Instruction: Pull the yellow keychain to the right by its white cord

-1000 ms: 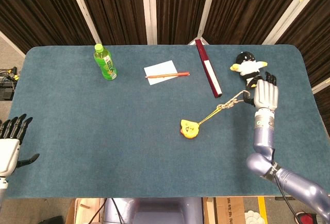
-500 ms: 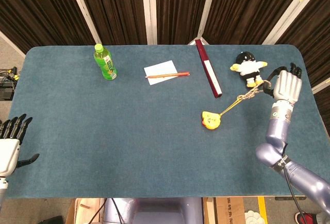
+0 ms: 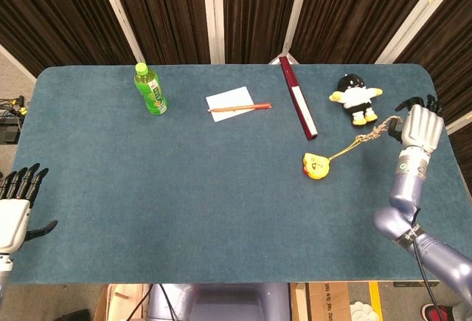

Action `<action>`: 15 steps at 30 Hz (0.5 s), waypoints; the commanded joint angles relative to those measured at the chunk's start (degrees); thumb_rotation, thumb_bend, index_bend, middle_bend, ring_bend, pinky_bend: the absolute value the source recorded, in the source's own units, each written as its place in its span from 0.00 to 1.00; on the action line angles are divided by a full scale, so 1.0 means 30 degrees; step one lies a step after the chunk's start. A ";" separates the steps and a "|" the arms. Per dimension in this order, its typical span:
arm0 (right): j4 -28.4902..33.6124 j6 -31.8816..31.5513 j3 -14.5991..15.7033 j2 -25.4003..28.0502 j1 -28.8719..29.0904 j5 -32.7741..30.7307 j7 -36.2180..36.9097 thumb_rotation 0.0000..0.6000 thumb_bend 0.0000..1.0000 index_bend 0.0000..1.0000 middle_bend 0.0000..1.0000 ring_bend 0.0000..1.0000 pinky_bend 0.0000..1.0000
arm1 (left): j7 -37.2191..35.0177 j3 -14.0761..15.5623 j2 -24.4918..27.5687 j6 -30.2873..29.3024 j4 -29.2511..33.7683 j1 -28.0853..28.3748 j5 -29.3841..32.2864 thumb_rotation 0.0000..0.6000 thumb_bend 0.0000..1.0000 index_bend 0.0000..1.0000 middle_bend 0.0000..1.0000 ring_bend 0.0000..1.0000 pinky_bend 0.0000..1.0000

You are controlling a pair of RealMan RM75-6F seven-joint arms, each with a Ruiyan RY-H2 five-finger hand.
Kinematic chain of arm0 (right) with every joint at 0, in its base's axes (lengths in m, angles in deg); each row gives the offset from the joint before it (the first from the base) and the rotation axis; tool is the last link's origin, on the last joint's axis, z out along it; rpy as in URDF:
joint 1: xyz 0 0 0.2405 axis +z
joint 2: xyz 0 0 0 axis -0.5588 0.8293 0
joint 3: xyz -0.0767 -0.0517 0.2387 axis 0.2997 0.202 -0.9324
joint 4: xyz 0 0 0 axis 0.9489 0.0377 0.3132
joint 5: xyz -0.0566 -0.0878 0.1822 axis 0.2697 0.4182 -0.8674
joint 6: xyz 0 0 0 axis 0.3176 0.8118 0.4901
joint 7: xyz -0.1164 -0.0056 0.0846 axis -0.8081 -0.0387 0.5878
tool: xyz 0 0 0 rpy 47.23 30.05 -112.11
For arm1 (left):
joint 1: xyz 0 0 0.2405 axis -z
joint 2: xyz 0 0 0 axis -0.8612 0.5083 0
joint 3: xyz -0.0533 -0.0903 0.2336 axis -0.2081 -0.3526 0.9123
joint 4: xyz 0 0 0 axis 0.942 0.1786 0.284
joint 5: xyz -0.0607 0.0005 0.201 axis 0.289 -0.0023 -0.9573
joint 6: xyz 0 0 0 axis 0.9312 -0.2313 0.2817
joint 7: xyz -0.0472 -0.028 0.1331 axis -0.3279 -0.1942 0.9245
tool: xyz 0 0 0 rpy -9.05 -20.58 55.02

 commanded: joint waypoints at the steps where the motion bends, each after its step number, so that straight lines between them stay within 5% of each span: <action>1: 0.0645 0.0304 0.0241 0.0294 -0.0309 -0.0196 -0.0113 1.00 0.43 0.00 0.01 0.00 0.00 | -0.0020 0.0024 0.0016 -0.0045 0.0000 -0.0010 -0.0074 1.00 0.00 0.00 0.00 0.00 0.00; 15: 0.6682 -0.0553 0.1856 0.3099 -0.2406 0.0883 -0.0437 1.00 0.28 0.00 0.00 0.00 0.00 | -0.0361 0.0274 0.0206 -0.0451 -0.0086 -0.0081 -0.0922 1.00 0.00 0.00 0.00 0.00 0.00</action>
